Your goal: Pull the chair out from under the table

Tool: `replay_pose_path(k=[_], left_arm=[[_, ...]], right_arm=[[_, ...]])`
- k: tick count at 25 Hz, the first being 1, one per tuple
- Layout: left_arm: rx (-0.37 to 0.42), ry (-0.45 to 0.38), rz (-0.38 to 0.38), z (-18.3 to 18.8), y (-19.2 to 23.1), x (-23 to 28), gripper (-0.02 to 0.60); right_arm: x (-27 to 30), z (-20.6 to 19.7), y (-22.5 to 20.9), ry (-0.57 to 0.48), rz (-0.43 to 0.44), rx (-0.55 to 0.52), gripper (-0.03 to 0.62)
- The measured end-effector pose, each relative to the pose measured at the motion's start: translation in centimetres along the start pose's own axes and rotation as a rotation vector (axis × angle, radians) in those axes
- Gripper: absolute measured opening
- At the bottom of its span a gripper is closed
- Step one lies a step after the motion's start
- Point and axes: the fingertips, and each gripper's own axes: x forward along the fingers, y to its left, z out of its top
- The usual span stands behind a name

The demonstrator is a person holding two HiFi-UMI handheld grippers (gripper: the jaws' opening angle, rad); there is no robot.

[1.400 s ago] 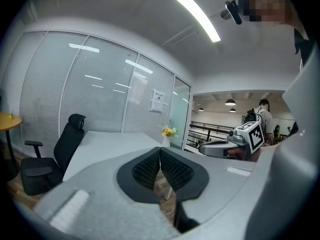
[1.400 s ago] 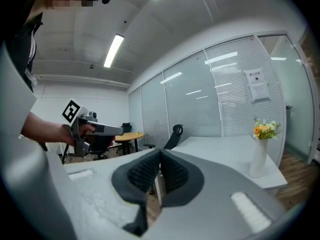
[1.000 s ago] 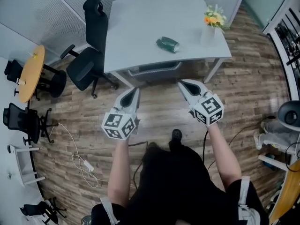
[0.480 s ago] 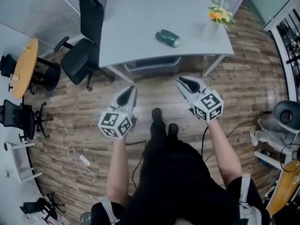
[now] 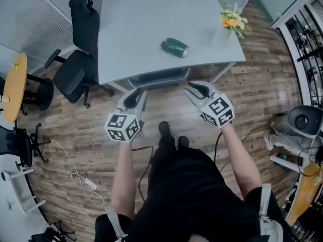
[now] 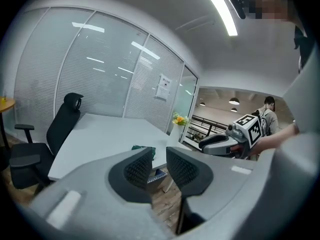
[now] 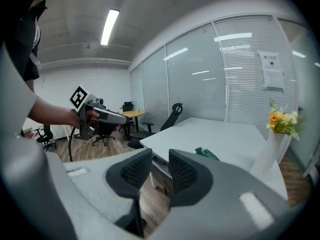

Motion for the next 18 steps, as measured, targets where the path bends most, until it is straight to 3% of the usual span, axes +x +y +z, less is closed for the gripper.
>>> replay_pose_path(k=[9,18], left_arm=[[0.053,0.091,-0.063,-0.8,6.3,3.9,0.13],[0.142,0.259,-0.128,-4.8,7.9,6.7,0.149]], right_arm=[[5.4,-1.1,-1.7,0.113,-0.031,-0.023,0.115],[7.2,-4.6,-3.4,0.212,-0.055,-0.004,0.121]])
